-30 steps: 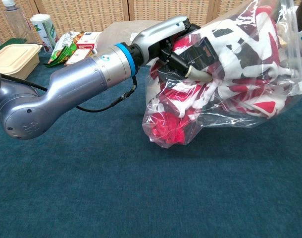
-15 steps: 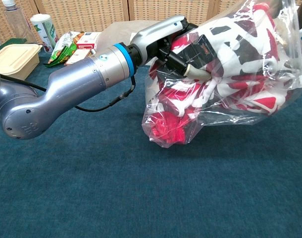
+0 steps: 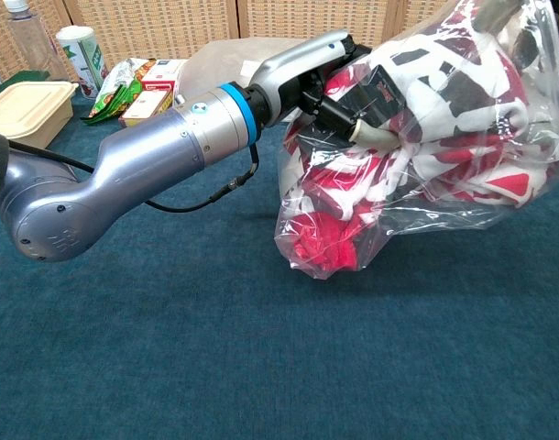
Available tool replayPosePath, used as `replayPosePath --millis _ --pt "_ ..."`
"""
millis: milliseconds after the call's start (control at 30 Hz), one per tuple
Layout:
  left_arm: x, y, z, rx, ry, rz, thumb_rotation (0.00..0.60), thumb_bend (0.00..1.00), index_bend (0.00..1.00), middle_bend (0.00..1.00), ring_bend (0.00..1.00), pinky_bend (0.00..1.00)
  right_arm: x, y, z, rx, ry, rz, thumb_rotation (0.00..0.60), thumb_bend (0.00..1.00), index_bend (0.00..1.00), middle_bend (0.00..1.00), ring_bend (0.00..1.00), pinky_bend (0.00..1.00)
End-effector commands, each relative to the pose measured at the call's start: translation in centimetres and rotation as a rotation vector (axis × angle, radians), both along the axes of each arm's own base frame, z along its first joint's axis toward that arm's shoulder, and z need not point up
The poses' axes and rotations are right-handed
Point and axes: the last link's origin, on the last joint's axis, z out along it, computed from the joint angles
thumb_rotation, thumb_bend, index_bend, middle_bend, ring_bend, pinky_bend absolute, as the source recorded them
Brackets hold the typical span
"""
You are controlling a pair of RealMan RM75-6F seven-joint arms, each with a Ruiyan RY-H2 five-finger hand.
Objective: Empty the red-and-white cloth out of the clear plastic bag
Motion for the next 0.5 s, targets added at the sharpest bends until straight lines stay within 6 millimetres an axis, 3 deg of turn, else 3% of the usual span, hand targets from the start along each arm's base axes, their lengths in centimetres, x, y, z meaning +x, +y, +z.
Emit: replayPosePath --millis 33,500 --pt "0.15 -0.03 -0.09 -0.013 -0.005 0.004 0.6 0.17 0.81 0.63 0.61 0.61 0.26 -0.32 -0.17 -0.002 0.01 0.01 0.579 0.16 0.3 0.34 0.46 0.48" --pt "0.28 0.22 -0.24 -0.067 -0.019 0.032 0.6 0.16 0.81 0.63 0.61 0.61 0.62 -0.63 -0.81 -0.01 0.024 0.071 0.593 0.14 0.31 0.33 0.47 0.47"
